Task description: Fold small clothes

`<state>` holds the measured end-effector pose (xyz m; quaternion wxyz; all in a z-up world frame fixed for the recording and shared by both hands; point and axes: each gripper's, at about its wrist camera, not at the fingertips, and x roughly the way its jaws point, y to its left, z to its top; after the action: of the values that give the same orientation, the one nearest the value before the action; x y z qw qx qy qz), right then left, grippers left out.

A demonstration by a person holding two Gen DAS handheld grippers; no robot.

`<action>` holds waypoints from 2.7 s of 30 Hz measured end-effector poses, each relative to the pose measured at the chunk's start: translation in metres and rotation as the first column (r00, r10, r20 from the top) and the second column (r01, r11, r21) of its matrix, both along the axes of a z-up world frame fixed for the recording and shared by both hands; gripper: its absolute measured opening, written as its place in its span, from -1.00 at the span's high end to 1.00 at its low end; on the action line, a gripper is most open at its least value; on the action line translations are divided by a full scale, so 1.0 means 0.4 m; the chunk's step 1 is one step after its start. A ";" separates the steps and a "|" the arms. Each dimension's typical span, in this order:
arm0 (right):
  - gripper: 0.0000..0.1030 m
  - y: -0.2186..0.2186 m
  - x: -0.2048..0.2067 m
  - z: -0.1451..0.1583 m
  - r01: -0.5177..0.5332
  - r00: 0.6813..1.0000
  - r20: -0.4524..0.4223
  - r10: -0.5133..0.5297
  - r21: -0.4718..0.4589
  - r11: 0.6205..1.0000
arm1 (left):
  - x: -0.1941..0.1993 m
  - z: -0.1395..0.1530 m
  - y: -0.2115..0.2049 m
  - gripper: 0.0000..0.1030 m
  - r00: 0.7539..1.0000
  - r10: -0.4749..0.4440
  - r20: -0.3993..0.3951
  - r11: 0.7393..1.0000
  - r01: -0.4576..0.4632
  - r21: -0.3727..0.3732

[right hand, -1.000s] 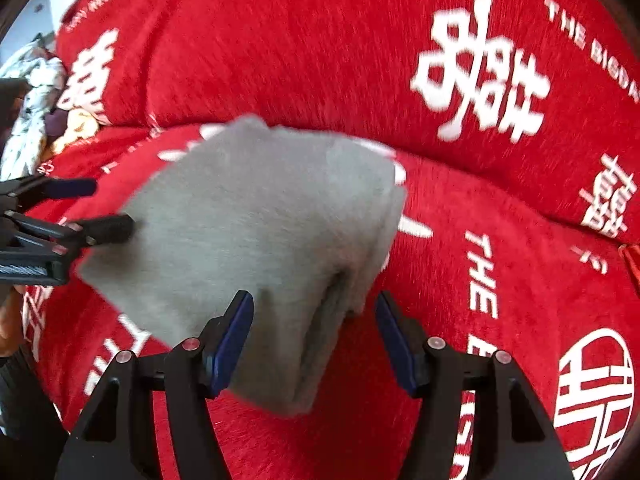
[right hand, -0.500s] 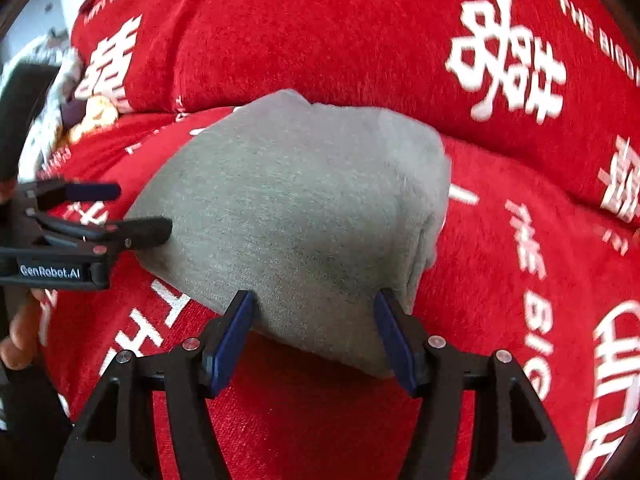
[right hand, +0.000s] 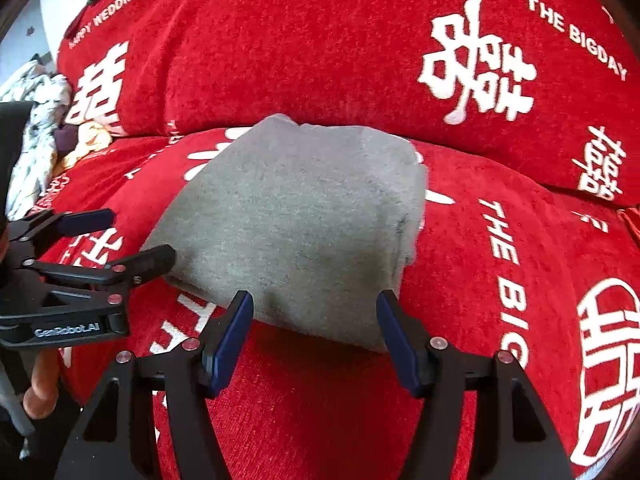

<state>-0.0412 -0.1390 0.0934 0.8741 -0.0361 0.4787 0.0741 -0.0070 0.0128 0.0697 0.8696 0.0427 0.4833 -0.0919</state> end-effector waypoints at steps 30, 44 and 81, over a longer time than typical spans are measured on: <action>0.42 -0.152 0.340 -0.126 0.165 0.978 -0.176 -0.109 0.343 0.925 | 0.325 -0.085 -0.087 -0.12 0.982 -0.103 -0.159 0.977 0.070 -0.201; 0.55 -0.085 0.198 0.017 0.040 0.999 -0.036 -0.030 0.319 0.947 | 0.182 0.025 -0.046 0.23 0.987 -0.135 -0.086 0.978 0.118 -0.173; 0.03 0.063 -0.101 0.132 -0.069 0.995 0.070 0.066 0.035 0.997 | -0.097 0.126 0.022 -0.89 0.990 -0.132 0.054 0.991 0.134 -0.029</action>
<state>-0.0817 -0.1138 0.1463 0.8876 -0.0385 0.4453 0.1112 -0.0458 0.0215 0.1202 0.8743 0.0632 0.4551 -0.1565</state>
